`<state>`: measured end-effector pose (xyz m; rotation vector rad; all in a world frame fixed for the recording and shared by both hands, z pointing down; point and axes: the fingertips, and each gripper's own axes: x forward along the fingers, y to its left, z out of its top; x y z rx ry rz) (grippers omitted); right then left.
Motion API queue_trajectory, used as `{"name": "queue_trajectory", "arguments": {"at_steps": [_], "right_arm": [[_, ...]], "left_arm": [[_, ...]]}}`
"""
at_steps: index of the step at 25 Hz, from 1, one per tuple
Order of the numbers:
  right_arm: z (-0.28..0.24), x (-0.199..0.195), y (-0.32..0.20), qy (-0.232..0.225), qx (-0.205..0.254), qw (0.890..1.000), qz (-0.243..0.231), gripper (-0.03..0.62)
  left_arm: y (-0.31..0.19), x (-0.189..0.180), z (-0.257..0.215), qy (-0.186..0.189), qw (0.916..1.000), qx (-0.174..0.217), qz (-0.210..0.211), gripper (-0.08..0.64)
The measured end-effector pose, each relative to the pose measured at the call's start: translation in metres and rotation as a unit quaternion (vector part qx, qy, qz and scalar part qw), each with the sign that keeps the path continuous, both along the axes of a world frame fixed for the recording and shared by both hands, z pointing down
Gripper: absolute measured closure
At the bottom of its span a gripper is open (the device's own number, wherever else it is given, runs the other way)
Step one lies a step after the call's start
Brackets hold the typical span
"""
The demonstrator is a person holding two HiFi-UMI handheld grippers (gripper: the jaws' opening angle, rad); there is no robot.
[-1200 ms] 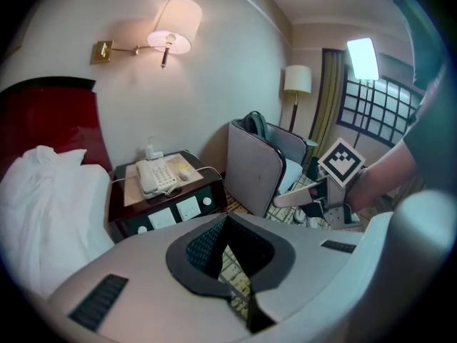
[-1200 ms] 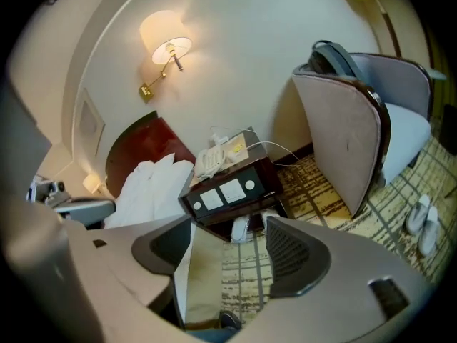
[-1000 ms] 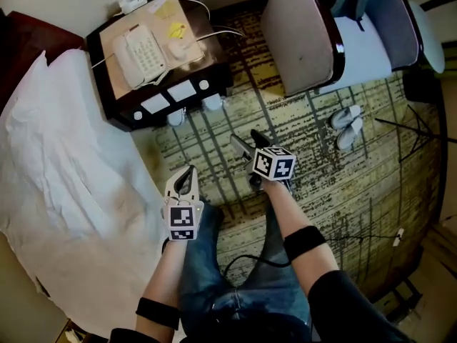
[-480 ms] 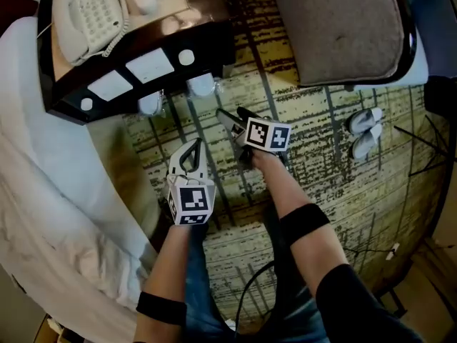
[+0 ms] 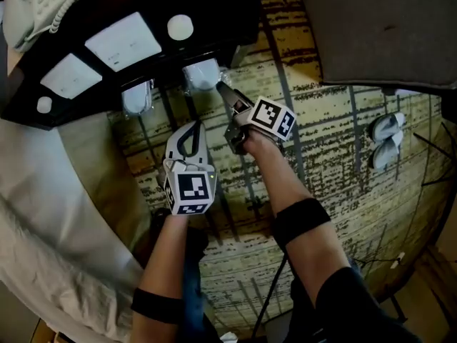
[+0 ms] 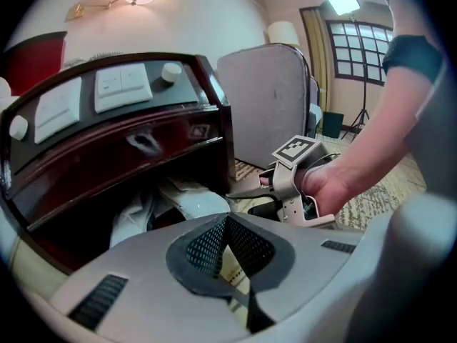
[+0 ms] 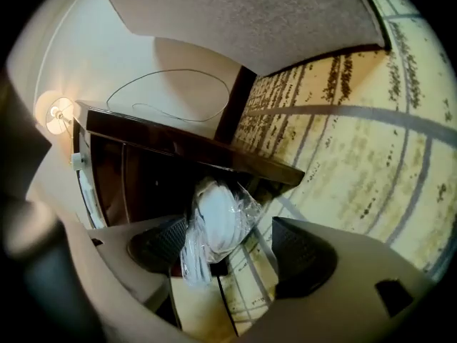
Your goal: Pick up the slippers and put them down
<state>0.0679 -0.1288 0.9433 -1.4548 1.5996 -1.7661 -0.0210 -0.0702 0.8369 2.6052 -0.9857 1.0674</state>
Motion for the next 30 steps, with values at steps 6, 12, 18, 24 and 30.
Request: {"name": "queue_trajectory", "arguments": {"at_steps": [6, 12, 18, 24, 30], "right_arm": [[0.027, -0.026, -0.032, -0.055, 0.023, 0.997, 0.053, 0.19], [0.017, -0.031, -0.063, -0.097, 0.088, 0.986, 0.1, 0.444], [0.01, -0.027, -0.056, -0.099, 0.121, 0.984, 0.085, 0.466], [-0.002, -0.024, -0.042, -0.11, 0.132, 0.983, 0.07, 0.469], [-0.032, -0.017, 0.006, -0.124, 0.126, 0.983, 0.051, 0.471]], "left_arm": [[-0.02, -0.009, 0.028, 0.0, 0.9998, 0.016, 0.009, 0.56], [-0.03, -0.024, 0.047, 0.0, 0.9999, 0.014, 0.003, 0.56], [-0.025, -0.03, 0.05, -0.003, 0.9999, 0.005, 0.01, 0.56], [-0.014, -0.027, 0.053, -0.006, 0.9999, -0.008, 0.007, 0.56], [0.015, -0.018, 0.023, -0.007, 0.9995, -0.028, 0.015, 0.56]]}}
